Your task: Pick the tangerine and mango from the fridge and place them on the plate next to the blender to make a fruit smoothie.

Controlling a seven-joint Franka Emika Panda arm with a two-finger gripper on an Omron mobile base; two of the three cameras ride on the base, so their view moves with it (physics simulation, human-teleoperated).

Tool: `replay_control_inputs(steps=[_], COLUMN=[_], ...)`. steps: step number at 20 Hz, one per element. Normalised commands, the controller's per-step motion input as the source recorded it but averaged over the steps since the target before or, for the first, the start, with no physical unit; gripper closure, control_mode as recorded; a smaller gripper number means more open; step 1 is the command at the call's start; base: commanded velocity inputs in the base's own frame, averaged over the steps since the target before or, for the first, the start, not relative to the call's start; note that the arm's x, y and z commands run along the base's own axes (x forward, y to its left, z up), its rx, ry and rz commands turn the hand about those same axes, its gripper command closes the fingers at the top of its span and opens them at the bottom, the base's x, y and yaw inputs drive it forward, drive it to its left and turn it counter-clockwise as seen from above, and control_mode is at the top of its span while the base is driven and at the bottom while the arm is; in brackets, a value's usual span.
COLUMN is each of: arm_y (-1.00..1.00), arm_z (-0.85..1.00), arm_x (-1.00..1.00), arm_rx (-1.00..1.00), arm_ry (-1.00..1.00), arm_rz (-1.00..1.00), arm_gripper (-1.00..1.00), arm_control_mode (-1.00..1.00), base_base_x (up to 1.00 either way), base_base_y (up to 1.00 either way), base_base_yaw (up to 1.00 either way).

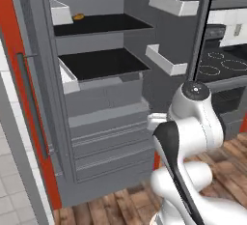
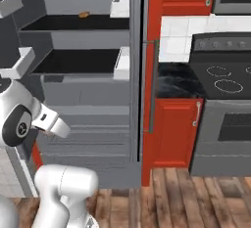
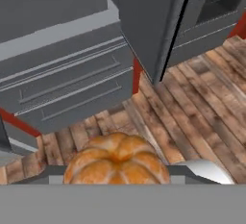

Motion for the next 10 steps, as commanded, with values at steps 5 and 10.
replay_control_inputs(steps=[5, 10], arm_y=[0.00, 0.00], arm_z=[0.00, 0.00], arm_x=[0.00, 0.00], arm_rx=[0.00, 0.00], arm_ry=[0.00, 0.00], arm_rz=[0.00, 0.00], arm_gripper=[1.00, 1.00], arm_control_mode=[1.00, 1.00], base_base_x=[-0.76, -0.44], base_base_y=[0.00, 0.00], base_base_yaw=[-0.80, -0.87])
